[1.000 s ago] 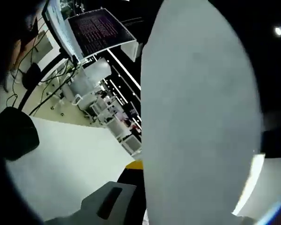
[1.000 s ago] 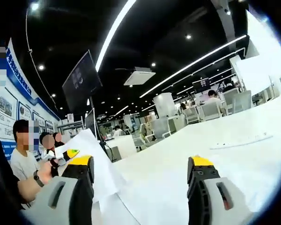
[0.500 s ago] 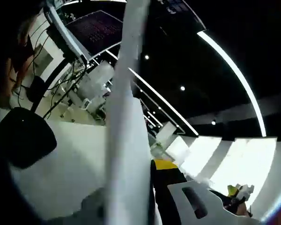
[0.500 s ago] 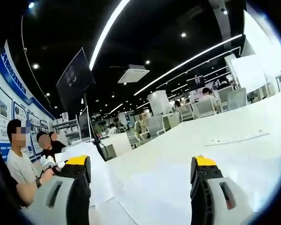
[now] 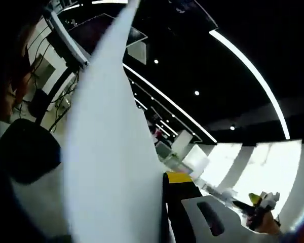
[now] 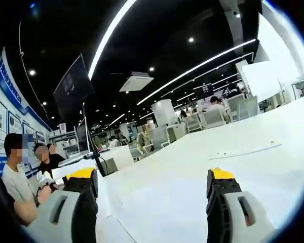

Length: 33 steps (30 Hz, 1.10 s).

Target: Organize the stack of printing papers by aligning and flattening the scattered papers on the table

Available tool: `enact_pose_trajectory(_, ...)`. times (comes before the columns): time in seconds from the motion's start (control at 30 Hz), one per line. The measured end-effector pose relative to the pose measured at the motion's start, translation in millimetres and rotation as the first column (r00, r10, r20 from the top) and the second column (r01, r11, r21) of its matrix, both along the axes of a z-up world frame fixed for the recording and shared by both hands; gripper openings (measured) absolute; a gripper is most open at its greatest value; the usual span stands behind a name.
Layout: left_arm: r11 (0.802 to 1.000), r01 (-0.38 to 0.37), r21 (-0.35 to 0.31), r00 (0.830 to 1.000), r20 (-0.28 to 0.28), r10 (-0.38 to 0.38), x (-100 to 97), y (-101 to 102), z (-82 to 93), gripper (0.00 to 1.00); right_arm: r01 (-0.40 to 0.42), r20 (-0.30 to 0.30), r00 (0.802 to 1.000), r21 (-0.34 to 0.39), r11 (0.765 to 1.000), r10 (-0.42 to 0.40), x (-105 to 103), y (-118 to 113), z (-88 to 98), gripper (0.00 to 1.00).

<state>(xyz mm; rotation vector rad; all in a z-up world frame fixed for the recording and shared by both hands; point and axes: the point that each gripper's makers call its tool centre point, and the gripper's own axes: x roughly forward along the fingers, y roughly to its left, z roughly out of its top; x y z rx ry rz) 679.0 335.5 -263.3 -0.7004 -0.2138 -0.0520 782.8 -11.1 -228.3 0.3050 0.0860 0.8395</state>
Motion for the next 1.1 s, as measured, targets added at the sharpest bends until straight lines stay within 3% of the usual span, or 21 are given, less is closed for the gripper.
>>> enact_pose_trajectory(0.17, 0.998, -0.002, 0.06, 1.0, -0.013, 0.002, 2.4, -7.2, -0.7, 0.06, 0.07, 0.035, 0.997, -0.042, 0.997, -0.069, 6.4, -27.3, -6.9, 0.84)
enact_pose_trajectory(0.33, 0.999, 0.01, 0.053, 1.0, -0.016, -0.009, 2.4, -7.8, -1.7, 0.06, 0.114, 0.045, 0.993, -0.052, 0.992, -0.112, 14.5, -41.2, -8.7, 0.85)
enact_pose_trajectory(0.7, 0.997, 0.022, 0.076, 1.0, -0.014, -0.021, 3.3, -10.5, -2.0, 0.06, 0.119, 0.057, 0.992, -0.114, 0.986, -0.113, 25.5, -35.2, -23.5, 0.86)
enact_pose_trajectory(1.1, 0.996, 0.017, 0.084, 1.0, -0.002, -0.016, 1.9, -8.2, -0.8, 0.06, 0.107, -0.019, 0.994, -0.184, 0.977, -0.112, 28.5, -40.3, -45.7, 0.87)
